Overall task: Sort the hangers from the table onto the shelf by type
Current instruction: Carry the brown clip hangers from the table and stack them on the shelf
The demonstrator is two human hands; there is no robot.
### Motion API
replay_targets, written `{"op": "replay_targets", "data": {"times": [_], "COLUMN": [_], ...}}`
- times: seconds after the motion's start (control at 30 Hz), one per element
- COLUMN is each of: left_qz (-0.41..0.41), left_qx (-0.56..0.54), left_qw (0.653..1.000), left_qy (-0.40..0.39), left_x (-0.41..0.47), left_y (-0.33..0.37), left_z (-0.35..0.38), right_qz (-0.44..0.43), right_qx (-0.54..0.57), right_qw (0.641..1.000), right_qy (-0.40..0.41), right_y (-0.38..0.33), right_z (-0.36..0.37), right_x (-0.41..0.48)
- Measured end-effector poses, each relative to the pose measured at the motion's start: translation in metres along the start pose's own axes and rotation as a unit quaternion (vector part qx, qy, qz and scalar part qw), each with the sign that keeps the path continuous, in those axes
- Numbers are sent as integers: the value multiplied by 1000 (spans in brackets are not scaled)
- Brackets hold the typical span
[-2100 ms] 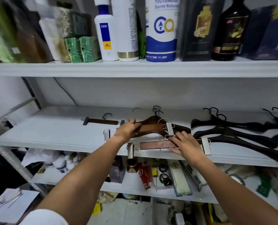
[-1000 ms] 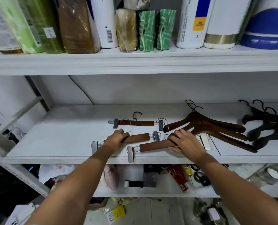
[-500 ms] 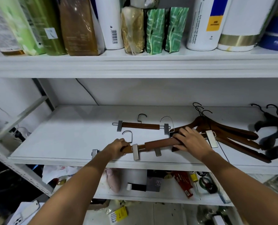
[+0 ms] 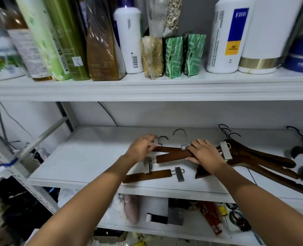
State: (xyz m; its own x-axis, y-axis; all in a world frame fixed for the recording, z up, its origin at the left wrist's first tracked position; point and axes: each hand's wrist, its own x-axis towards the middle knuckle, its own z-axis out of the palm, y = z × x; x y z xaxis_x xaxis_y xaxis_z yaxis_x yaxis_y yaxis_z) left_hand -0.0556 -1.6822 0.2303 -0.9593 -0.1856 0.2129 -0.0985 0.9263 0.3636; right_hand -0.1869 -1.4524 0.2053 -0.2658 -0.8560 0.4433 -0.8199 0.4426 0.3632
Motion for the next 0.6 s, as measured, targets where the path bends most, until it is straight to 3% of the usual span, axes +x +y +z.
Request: {"op": "replay_targets", "data": {"times": [0.17,0.3,0.6], "left_qz": [59,31,-8], "left_qx": [55,55,24], "left_qw": [994,995,998], "left_qy": [-67,-74,-52], "left_x": [10,14,27], "left_y": [47,51,51], "left_z": [21,30,43], "right_qz": [-8,-14,11], "right_qx": [-10,-18,-17], "right_qw": [1000,999,1000], "right_qy": [-13,-40,-10], "right_y": [-3,1,0], "right_z": [-13,-18,-29], "right_x": [19,21,18]}}
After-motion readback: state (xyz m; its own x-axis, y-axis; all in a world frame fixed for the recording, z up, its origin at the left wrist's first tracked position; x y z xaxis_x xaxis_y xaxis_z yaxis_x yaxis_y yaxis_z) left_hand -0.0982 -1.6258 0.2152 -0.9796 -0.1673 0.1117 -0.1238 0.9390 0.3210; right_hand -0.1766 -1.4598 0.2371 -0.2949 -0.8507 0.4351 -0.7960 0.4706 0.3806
